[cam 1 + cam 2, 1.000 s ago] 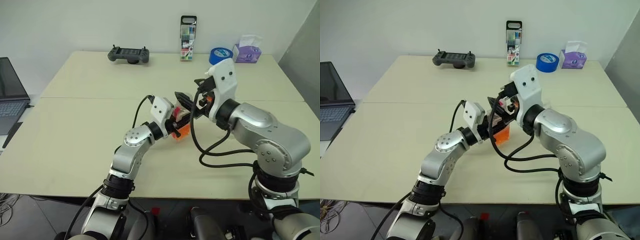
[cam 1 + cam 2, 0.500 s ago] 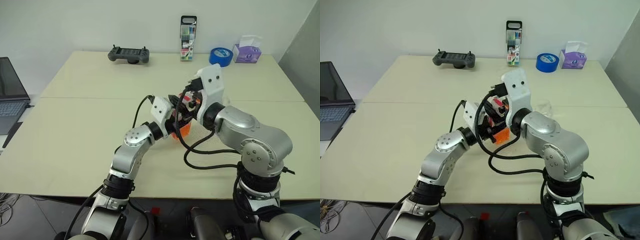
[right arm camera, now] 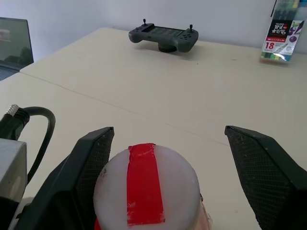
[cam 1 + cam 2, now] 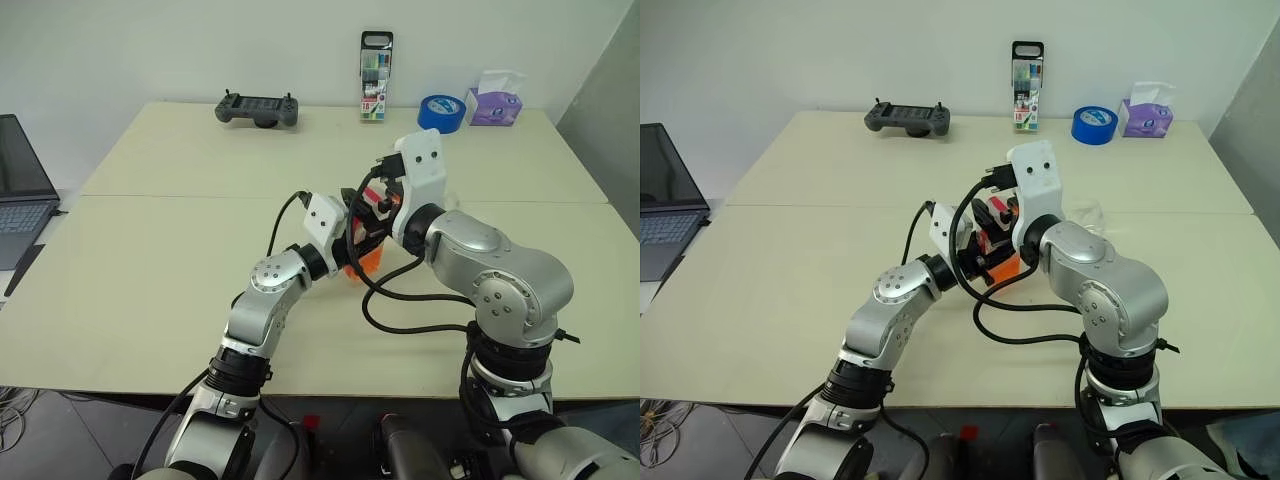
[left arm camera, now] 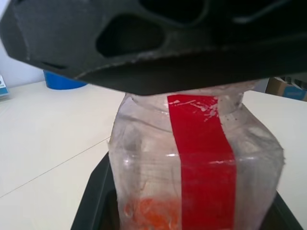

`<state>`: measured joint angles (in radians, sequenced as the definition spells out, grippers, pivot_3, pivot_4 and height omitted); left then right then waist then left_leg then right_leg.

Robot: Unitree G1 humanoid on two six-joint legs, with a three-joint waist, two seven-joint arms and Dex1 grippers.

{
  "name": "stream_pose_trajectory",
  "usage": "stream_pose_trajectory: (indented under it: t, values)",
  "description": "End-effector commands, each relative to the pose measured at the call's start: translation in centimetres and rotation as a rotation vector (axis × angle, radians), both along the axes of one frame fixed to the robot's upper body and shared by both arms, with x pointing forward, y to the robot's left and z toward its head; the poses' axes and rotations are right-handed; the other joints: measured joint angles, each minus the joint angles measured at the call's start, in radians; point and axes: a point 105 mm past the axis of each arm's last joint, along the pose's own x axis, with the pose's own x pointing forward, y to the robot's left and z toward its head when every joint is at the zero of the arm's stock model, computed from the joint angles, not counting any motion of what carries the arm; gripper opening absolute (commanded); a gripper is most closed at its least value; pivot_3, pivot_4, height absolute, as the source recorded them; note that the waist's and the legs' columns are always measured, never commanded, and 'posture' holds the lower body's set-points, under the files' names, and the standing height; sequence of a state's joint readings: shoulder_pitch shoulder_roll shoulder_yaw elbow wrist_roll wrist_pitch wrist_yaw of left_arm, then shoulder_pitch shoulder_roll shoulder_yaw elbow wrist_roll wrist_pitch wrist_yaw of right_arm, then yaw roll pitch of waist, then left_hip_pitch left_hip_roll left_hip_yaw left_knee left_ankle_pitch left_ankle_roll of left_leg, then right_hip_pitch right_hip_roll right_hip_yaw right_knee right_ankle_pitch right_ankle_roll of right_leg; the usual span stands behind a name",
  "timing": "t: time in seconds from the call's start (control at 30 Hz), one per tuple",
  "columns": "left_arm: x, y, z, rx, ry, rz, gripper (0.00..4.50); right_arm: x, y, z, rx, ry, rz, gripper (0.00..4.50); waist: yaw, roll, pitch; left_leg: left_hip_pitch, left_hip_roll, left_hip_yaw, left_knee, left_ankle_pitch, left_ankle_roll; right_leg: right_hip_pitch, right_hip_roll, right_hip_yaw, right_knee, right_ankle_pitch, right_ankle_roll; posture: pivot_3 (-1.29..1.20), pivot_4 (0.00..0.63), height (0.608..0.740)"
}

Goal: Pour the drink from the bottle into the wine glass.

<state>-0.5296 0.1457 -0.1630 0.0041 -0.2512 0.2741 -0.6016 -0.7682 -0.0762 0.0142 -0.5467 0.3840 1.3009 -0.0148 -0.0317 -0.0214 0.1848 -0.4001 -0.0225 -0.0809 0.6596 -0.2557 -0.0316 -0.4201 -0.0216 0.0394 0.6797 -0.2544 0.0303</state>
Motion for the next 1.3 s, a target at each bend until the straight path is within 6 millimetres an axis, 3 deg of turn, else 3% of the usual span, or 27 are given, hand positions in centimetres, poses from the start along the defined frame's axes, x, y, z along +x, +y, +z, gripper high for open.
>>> stream_pose_trajectory:
  t: [0.03, 0.8, 0.93, 1.0, 1.07, 1.13, 1.3]
  values:
    - [0.0, 0.1, 1.6, -0.018, -0.068, -0.002, 1.60, -0.5, -1.7, 1.5, 0.026, -0.063, -0.031, 3.93, 0.000, 0.000, 0.000, 0.000, 0.000, 0.000, 0.000, 0.000, 0.000, 0.000, 0.000, 0.000, 0.000, 0.000, 0.000, 0.00, 0.150, 0.740]
    - [0.5, 0.5, 1.6, -0.014, -0.072, 0.012, 1.60, -3.2, -0.6, 0.7, 0.002, -0.057, 0.133, 3.93, 0.000, 0.000, 0.000, 0.000, 0.000, 0.000, 0.000, 0.000, 0.000, 0.000, 0.000, 0.000, 0.000, 0.000, 0.000, 0.00, 0.150, 0.740]
    - [1.4, 1.5, 1.6, -0.027, -0.058, 0.068, 1.60, -2.8, -1.6, 1.9, 0.046, -0.104, 0.087, 3.93, 0.000, 0.000, 0.000, 0.000, 0.000, 0.000, 0.000, 0.000, 0.000, 0.000, 0.000, 0.000, 0.000, 0.000, 0.000, 0.00, 0.150, 0.740]
    - [3.1, 3.4, 1.5, -0.047, -0.038, 0.178, 1.60, -2.3, -2.8, 2.7, 0.088, -0.119, 0.052, 3.93, 0.001, 0.000, 0.000, 0.000, 0.000, 0.000, 0.000, 0.000, 0.000, 0.000, 0.000, -0.001, 0.000, 0.000, 0.000, 0.00, 0.150, 0.740]
    - [6.0, 8.0, 1.3, -0.093, 0.002, 0.419, 1.60, -2.9, -2.9, 2.0, 0.086, -0.075, 0.127, 3.93, 0.002, 0.000, 0.000, 0.000, 0.000, 0.000, 0.000, 0.000, 0.000, 0.000, 0.000, 0.000, 0.000, 0.000, 0.000, 0.00, 0.150, 0.740]
    - [7.8, 12.4, 1.3, -0.123, 0.013, 0.613, 1.60, -4.2, -1.9, 0.5, 0.038, -0.021, 0.252, 3.93, -0.004, 0.000, 0.000, 0.000, 0.000, 0.000, 0.000, 0.000, 0.000, 0.000, 0.001, -0.001, 0.000, 0.000, 0.000, 0.00, 0.150, 0.740]
    - [8.8, 18.6, 1.8, -0.139, -0.002, 0.809, 1.60, -5.1, 0.2, -2.0, 0.010, 0.057, 0.371, 3.93, -0.010, 0.000, 0.000, 0.001, 0.002, -0.001, -0.005, 0.000, 0.001, -0.002, 0.001, -0.001, 0.000, 0.000, 0.000, 0.00, 0.150, 0.740]
